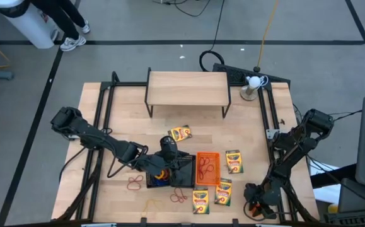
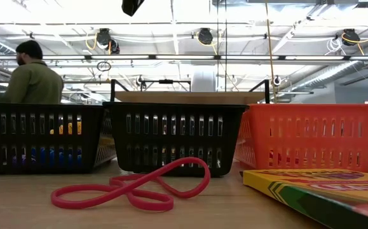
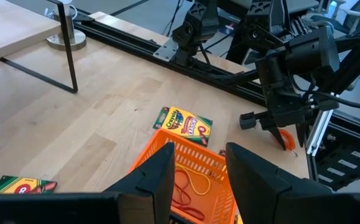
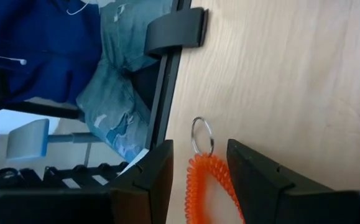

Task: Pick & Place Office Desk Supplies
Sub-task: Put the orange spring keychain into the left black bin

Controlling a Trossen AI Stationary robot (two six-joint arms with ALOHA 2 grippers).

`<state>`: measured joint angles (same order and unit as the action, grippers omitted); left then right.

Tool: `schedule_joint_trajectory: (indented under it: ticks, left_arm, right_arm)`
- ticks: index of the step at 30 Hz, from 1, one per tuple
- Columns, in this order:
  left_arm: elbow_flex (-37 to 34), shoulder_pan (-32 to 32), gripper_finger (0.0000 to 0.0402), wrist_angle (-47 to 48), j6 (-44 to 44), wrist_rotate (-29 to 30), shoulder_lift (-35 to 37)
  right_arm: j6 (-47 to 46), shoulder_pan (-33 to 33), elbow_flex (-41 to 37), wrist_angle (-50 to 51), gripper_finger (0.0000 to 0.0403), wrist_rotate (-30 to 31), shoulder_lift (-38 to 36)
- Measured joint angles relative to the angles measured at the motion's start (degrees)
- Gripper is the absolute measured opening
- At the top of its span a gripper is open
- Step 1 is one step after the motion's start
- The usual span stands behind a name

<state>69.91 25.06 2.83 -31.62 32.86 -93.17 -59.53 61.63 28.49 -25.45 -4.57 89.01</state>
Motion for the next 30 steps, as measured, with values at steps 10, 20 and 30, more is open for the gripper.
schedule_joint_trajectory:
  ticks: [10, 20, 30]
  left_arm:
    - [0.0, 0.0, 0.0143, 0.0, 0.0, 0.0, 0.0]
    - [0.0, 0.0, 0.0143, 0.0, 0.0, 0.0, 0.0]
    - [0.0, 0.0, 0.0143, 0.0, 0.0, 0.0, 0.0]
  right_arm:
    - [-0.4, 0.0, 0.0, 0.0, 0.0141, 0.0, 0.0]
    - [0.2, 0.0, 0.0, 0.0, 0.0141, 0.0, 0.0]
    - [0.2, 0.0, 0.0, 0.0, 0.0099, -0.2, 0.0]
